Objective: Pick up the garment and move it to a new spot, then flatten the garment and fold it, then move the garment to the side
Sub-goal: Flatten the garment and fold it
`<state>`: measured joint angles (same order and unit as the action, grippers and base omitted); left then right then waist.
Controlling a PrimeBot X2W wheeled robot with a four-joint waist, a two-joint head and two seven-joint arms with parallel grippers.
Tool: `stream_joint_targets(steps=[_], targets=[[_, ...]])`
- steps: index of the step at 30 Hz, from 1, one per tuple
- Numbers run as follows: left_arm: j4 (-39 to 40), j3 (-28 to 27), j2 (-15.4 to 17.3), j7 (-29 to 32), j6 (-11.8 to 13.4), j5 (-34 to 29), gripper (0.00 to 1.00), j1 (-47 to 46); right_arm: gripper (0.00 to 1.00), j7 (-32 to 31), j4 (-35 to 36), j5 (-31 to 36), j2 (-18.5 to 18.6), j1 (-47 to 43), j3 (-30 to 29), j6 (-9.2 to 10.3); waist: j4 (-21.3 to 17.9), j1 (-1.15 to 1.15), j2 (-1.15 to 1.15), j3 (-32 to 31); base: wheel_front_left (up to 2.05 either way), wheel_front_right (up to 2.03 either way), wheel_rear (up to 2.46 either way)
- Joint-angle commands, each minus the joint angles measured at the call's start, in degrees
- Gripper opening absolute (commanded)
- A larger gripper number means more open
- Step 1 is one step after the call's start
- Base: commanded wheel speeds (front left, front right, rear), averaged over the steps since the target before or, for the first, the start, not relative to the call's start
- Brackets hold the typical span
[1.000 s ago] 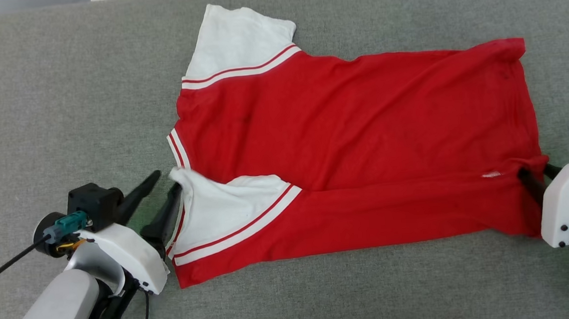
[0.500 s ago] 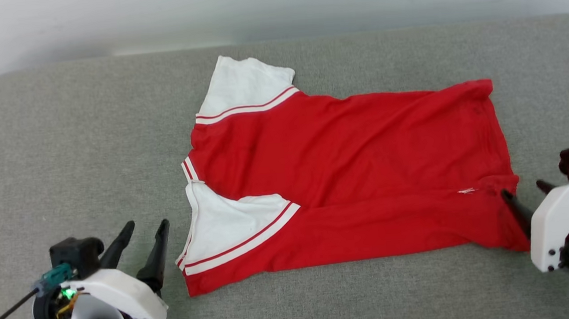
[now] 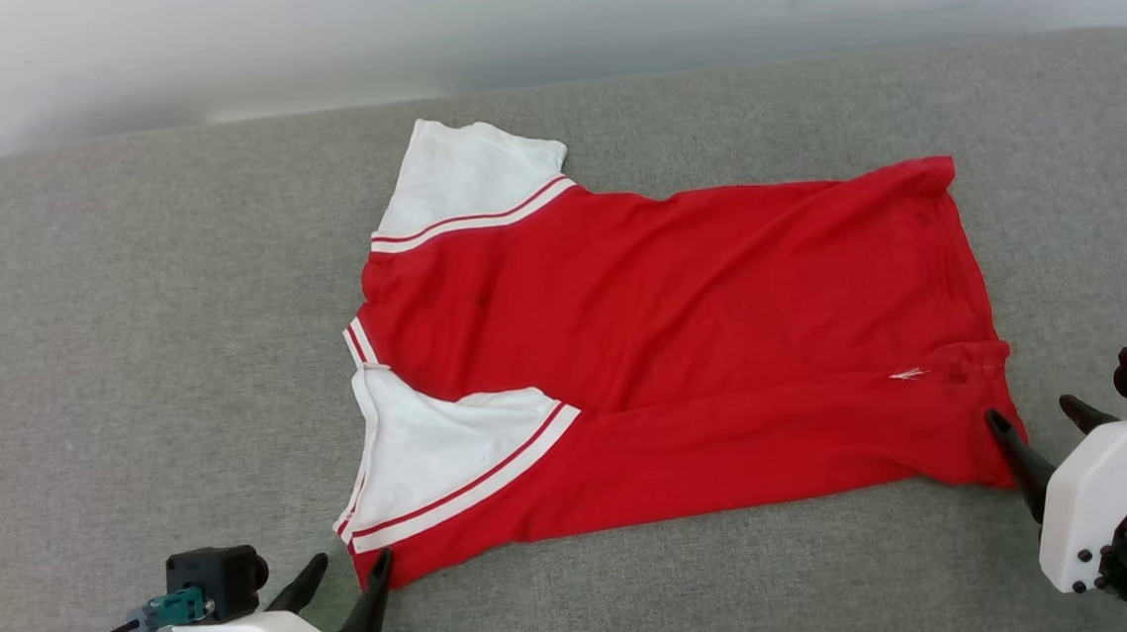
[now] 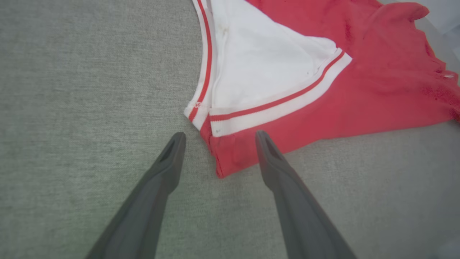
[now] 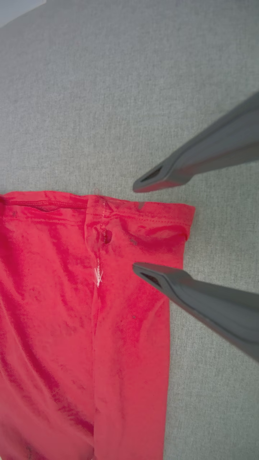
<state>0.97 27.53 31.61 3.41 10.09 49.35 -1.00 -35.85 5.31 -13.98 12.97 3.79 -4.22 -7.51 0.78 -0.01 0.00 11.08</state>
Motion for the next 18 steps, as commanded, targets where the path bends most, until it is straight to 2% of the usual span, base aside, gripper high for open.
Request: stream_joint_targets(steps=[1,9,13,14,15,16,18], targets=[[0.1,0.1,0.4,0.3,0.6,-0.5,1.0,-0.2,1.0,-0.1,0.8,0.5,-0.4,-0.6,-0.2,0.04,-0.4,0.01,0.0,0.8,0.0,0.0,0.0],[-2.8,1.3,0.2,3.5,3.1,-1.6,1.0,-2.2,1.0,-0.8,4.3,1.1,-1.5,-0.8,-0.8,0.03,-1.6,0.01,0.0,4.4,0.0,0.0,0.0],[-5.7,3.7,0.2,8.1,2.7,-0.8,1.0,-1.7,1.0,-0.6,4.9,1.4,-1.5,-0.4,-1.2,0.03,-1.8,0.01,0.0,5.4,0.0,0.0,0.0],[-6.4,4.4,0.2,8.9,2.6,-0.8,0.45,-1.6,1.0,-0.6,4.9,1.3,-1.5,-0.4,-1.1,0.04,-1.8,0.01,0.0,5.4,0.0,0.0,0.0],[-6.7,4.9,0.0,9.4,2.1,-0.5,0.17,-1.5,1.0,-0.6,4.9,1.3,-1.4,-0.4,-1.1,0.04,-1.8,0.01,0.0,5.4,0.0,0.0,0.0],[-6.7,5.0,-0.5,9.3,1.7,0.0,0.0,-1.5,1.0,-0.6,4.9,1.4,-1.3,-0.3,-1.0,0.03,-1.8,0.01,0.0,5.3,0.0,0.0,0.0],[-6.6,5.0,-1.0,8.3,0.9,0.3,0.0,-1.7,1.0,-0.7,4.6,1.4,-1.0,-0.2,-1.2,0.03,-1.6,0.01,0.0,4.8,0.0,0.0,0.0]])
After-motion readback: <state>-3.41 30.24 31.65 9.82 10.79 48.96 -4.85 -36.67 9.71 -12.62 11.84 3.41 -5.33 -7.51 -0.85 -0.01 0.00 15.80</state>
